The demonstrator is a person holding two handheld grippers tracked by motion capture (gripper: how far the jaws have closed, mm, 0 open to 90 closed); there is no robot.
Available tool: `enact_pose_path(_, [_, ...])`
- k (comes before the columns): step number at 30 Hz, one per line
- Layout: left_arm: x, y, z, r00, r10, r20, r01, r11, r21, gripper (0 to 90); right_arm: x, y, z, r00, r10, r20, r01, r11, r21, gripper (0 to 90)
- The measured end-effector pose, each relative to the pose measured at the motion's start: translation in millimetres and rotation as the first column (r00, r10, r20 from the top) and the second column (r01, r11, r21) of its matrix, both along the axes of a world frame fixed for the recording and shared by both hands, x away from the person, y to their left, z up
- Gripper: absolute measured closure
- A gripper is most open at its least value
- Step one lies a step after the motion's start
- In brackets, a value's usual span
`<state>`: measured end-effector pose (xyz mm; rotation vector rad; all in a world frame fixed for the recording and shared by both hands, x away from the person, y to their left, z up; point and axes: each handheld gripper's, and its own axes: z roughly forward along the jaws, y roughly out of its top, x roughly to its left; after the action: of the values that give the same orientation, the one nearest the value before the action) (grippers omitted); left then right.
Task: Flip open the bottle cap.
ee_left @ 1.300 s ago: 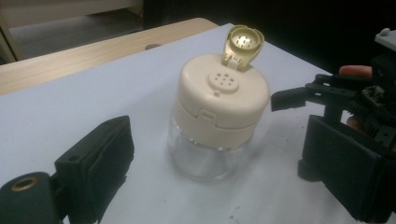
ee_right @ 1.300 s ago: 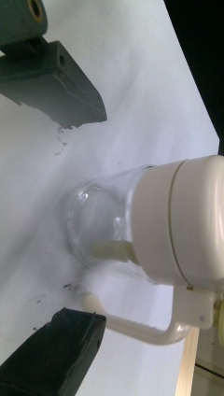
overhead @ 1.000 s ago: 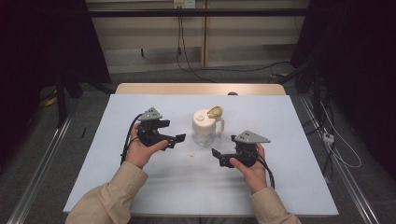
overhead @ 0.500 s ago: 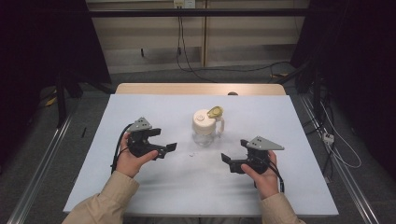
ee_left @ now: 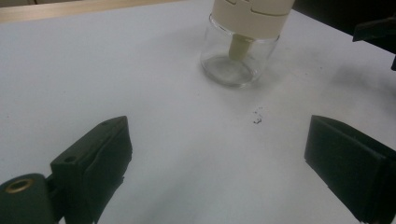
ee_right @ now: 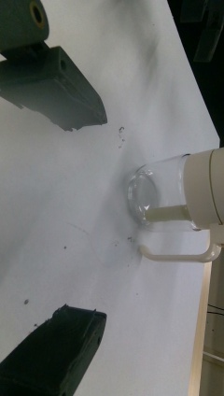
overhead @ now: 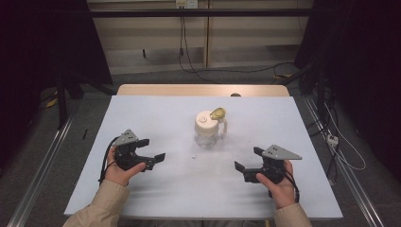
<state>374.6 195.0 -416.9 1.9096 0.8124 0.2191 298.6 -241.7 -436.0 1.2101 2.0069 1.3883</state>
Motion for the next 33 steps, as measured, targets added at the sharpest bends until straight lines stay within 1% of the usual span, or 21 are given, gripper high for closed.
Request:
enact_pose_path(1, [-3.2,3.5,-1.8,1.0,0.001,0.001,-0.001,1.0,-0.009,7.6,-0.9,-1.3,0.0,1.0,0.001,-0.001,-0.001,1.0,-0.004,5.3])
enact_pose_path(6, [-7.5,11.3,-5.9,0.9999,0.006,-0.011,-0.006,0.9998,-0.019,7.6,-4.6,-7.6,-0.5,1.0,0.0,0.002,0.0,1.0,-0.003,5.6])
enact_pose_path(13, [-11.2,17.1,-6.7,1.0,0.005,0.004,-0.005,0.9993,-0.036,7.5,-9.9,-15.8,-2.7,1.0,-0.003,0.005,0.003,1.0,-0.015,5.8])
enact_pose_path(15, [-12.3,19.2,-7.4,1.0,0.004,0.005,-0.004,0.9994,-0.034,7.5,-10.8,-17.2,-2.7,1.0,-0.001,0.007,0.001,1.0,-0.02,5.8])
enact_pose_path(16, [-13.5,21.1,-7.8,1.0,0.003,-0.001,-0.003,0.9995,-0.032,7.5,-12.9,-19.5,-2.9,0.9999,-0.007,0.008,0.007,1.0,-0.023,6.0])
enact_pose_path(17, [-14.1,22.5,-7.5,1.0,0.002,0.003,-0.001,0.9996,-0.027,7.5,-13.9,-20.3,-3.2,0.9999,-0.01,0.005,0.01,1.0,-0.021,5.9])
enact_pose_path(22, [-15.5,26.5,-8.0,0.9999,0.002,0.012,-0.001,0.9997,-0.025,7.2,-17.7,-25.1,-5.4,0.9999,-0.008,0.006,0.008,0.999,-0.039,6.0])
enact_pose_path(24, [-16.3,28.0,-9.6,1.0,0.003,0.006,-0.003,0.9998,-0.021,7.2,-18.4,-26.9,-5.5,0.9999,-0.012,0.004,0.012,0.999,-0.033,6.1])
enact_pose_path(29, [-17.3,30.2,-11.7,1.0,0.001,0.005,-0.001,0.9998,-0.018,7.2,-19.0,-25.8,-6.8,1.0,-0.006,0.003,0.006,0.999,-0.033,6.1])
enact_pose_path(32, [-16.7,31.9,-12.9,1.0,0.004,-0.001,-0.004,0.9998,-0.018,7.2,-19.1,-24.6,-6.9,1.0,-0.007,0.005,0.007,0.999,-0.043,6.0])
enact_pose_path(33, [-16.4,32.5,-13.8,1.0,0.005,-0.002,-0.005,0.9999,-0.012,7.2,-19.1,-24.9,-7.1,0.9999,-0.01,0.006,0.01,0.999,-0.045,5.9])
